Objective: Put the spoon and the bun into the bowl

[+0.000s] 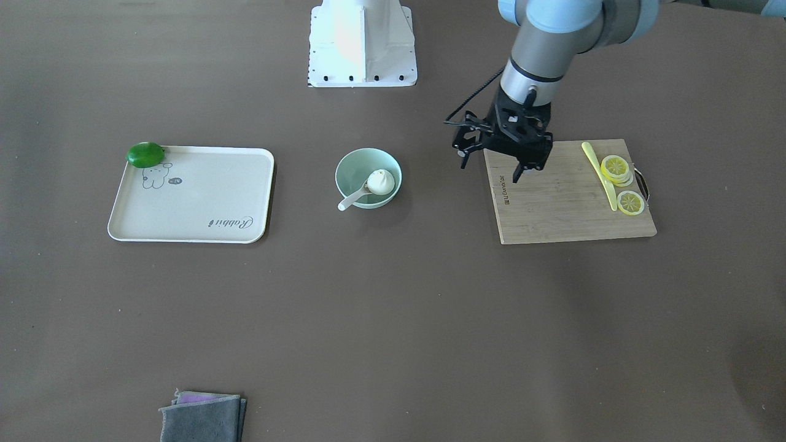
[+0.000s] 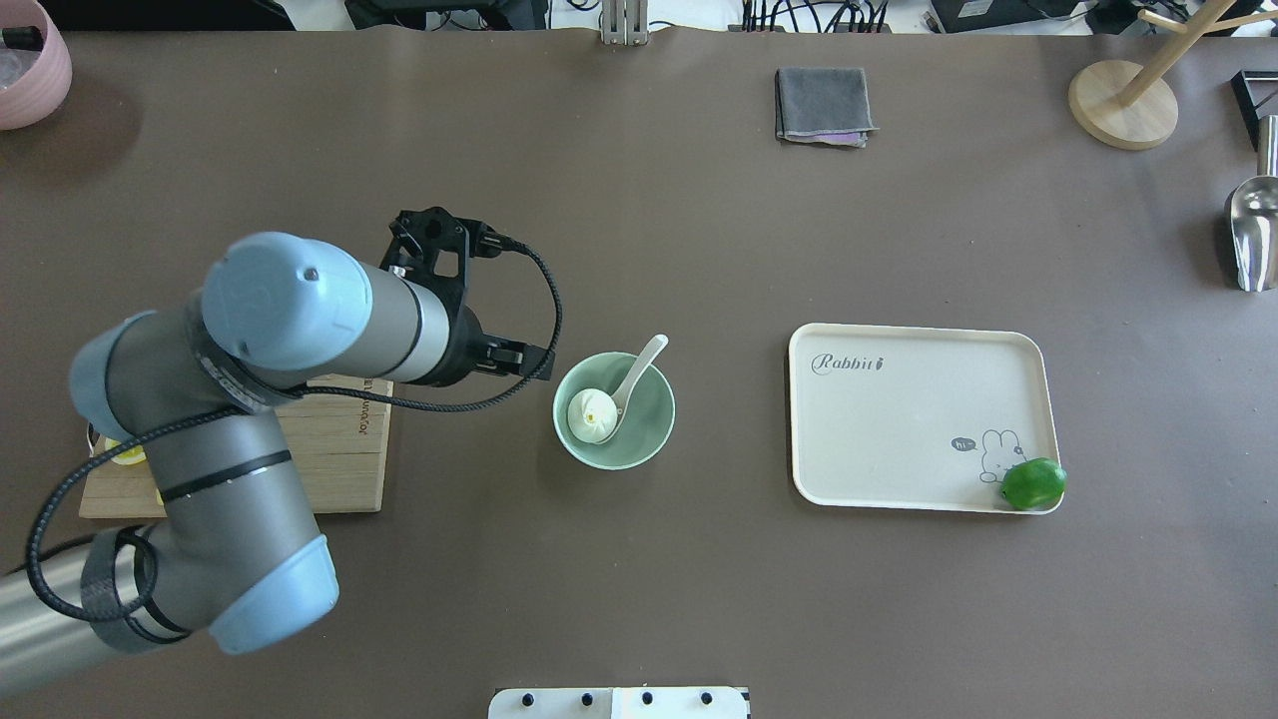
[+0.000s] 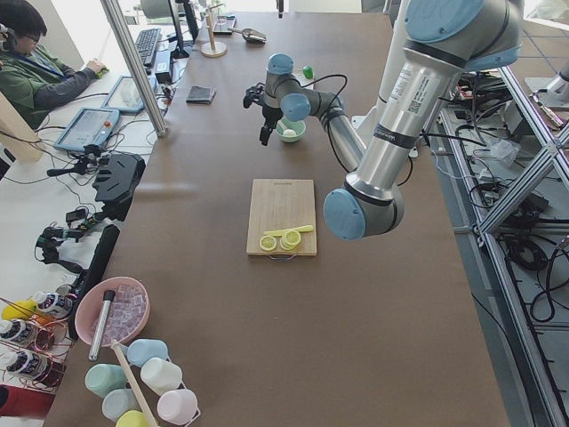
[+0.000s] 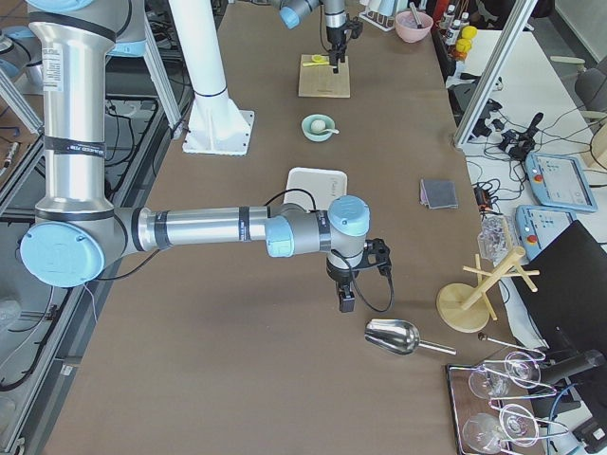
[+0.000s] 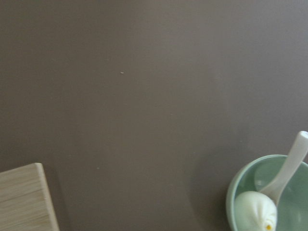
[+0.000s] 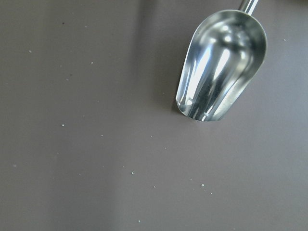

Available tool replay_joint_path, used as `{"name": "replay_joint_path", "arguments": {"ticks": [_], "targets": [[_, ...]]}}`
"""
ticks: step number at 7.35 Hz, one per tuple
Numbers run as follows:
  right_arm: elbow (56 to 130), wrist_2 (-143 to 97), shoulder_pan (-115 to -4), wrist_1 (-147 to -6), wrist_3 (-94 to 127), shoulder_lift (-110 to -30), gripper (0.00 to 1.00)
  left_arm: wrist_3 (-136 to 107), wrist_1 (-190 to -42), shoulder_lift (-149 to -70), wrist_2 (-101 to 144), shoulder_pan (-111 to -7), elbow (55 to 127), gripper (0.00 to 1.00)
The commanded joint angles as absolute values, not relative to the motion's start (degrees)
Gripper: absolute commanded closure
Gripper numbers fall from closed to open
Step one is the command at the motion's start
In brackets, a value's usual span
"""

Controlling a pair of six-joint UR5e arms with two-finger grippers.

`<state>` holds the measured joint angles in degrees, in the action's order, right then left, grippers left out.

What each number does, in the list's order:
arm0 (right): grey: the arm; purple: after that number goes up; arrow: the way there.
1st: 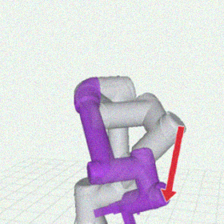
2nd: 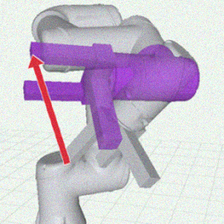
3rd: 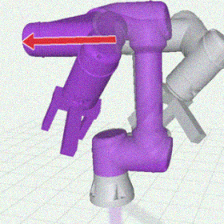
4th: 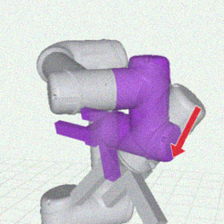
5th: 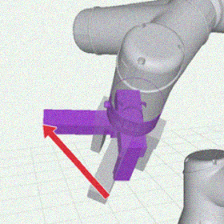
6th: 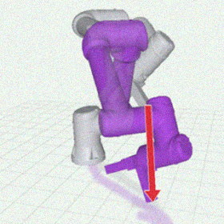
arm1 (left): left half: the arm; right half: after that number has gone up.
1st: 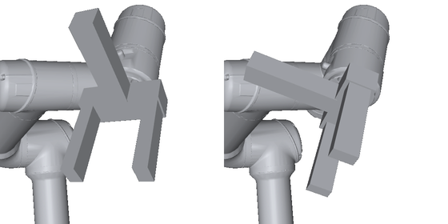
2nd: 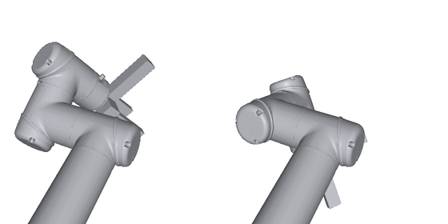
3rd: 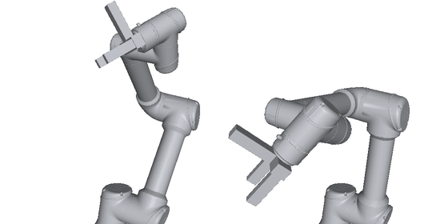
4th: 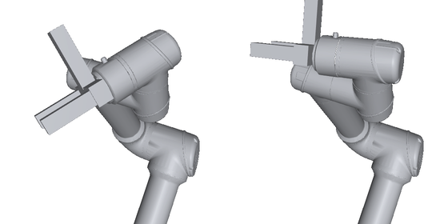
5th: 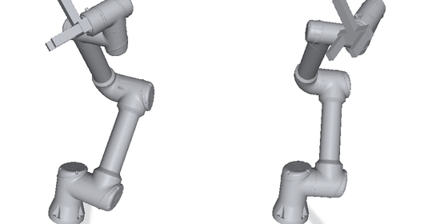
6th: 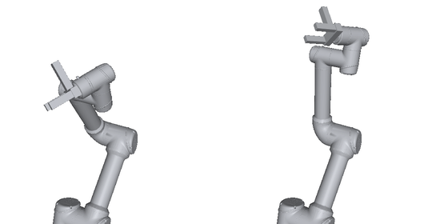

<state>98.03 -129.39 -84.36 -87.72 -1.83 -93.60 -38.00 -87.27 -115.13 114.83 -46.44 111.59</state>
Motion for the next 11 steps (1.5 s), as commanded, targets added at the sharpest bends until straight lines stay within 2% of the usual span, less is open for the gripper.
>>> {"name": "replay_joint_path", "arguments": {"ticks": [1, 4, 6, 8, 11], "targets": [[98.26, -129.03, -88.59, -92.46, -5.27, -94.3, 0.0, -9.2, -78.61, -107.88, 121.53, -62.85, 111.54, 0.02], [98.09, -129.11, -88.33, -92.29, -5.19, -94.48, 0.0, 11.91, -78.21, -98.2, 125.94, -80.99, 106.72, 0.02], [98.0, -129.2, -88.33, -92.11, -5.19, -94.48, 0.0, 12.22, -78.22, -91.52, 125.42, -82.26, 103.3, 0.02], [97.91, -129.2, -88.24, -91.93, -5.19, -94.48, 0.0, 11.52, -79.81, -90.97, 126.03, -86.57, 99.07, 0.02], [97.91, -129.29, -88.24, -91.85, -5.1, -94.48, 0.0, 9.49, -79.54, -89.47, 125.94, -87.54, 101.16, 0.02]]}}
